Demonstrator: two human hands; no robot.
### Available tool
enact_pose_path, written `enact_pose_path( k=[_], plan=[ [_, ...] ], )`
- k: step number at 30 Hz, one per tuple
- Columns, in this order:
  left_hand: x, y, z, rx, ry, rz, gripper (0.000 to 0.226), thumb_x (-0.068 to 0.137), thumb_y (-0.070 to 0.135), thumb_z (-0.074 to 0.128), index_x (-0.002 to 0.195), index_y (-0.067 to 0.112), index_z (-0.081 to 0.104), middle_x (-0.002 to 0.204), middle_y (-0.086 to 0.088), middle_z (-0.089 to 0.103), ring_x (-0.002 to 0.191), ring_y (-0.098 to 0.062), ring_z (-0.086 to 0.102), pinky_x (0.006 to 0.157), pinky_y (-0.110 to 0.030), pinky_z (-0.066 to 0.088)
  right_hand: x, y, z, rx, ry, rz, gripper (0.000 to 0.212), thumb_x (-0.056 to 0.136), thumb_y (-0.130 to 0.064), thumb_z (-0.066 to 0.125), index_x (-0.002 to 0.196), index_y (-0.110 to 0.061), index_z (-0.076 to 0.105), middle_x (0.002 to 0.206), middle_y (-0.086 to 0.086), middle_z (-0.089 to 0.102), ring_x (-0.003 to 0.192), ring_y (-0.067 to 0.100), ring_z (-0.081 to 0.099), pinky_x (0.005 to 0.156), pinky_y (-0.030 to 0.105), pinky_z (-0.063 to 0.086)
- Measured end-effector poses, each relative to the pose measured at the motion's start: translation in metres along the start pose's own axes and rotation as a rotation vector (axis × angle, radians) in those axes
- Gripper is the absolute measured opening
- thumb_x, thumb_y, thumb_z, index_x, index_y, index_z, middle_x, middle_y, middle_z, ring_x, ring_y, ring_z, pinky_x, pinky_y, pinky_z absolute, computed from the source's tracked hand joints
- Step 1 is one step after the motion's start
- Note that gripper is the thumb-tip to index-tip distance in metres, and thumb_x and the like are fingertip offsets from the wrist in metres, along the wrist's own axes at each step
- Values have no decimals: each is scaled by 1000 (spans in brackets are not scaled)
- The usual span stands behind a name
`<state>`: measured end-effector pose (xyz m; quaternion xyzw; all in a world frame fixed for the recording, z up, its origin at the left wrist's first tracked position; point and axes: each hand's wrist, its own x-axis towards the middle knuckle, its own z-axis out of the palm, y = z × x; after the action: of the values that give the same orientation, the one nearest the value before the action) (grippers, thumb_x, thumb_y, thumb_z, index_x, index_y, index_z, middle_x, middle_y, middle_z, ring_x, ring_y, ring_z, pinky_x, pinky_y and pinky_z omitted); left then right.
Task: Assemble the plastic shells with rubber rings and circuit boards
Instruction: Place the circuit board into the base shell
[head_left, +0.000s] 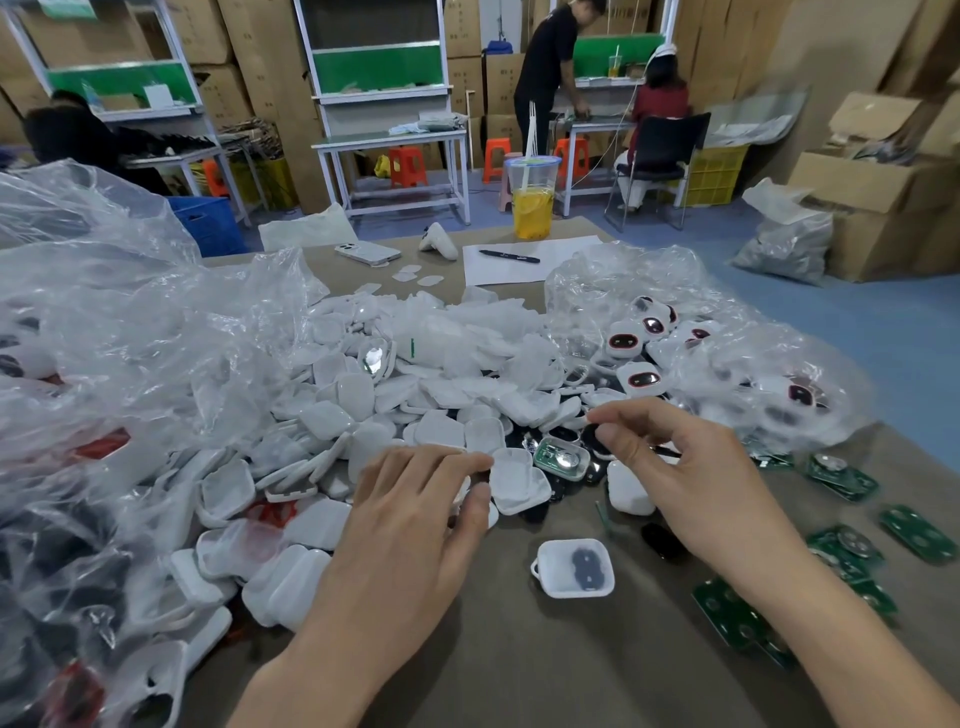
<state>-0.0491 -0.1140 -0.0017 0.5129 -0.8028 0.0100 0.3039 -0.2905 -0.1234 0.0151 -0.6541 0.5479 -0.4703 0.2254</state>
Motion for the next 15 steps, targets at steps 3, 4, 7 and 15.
enact_pose_path(
  k=[3,4,7,15],
  plan=[
    [0,2,-1,-18,11,1,32,98,38,41,115,27,66,108,15,64,105,-14,55,98,-32,35,-1,0,2,10,-5,-1,19,92,-36,66,99,-54,67,93,-28,70,91,-1,62,80,23,45],
    [1,2,-1,-28,18,3,32,98,38,41,115,27,66,107,15,64,105,-13,55,98,-31,34,-1,0,2,20,-11,2,18,91,-37,66,100,-53,67,92,-27,71,90,1,63,80,23,46],
    [1,4,-1,-48,28,15,31,99,38,41,114,26,66,106,16,64,104,-10,53,99,-29,33,0,-1,1,37,-39,8,17,91,-37,67,100,-52,68,93,-25,72,89,5,65,82,21,49],
    [-1,5,-1,-50,12,11,29,98,39,41,112,28,64,103,18,64,102,-9,53,97,-32,35,-4,-1,5,-261,-151,-48,12,92,-43,61,97,-51,69,105,-51,49,107,-17,44,86,4,33]
  ],
)
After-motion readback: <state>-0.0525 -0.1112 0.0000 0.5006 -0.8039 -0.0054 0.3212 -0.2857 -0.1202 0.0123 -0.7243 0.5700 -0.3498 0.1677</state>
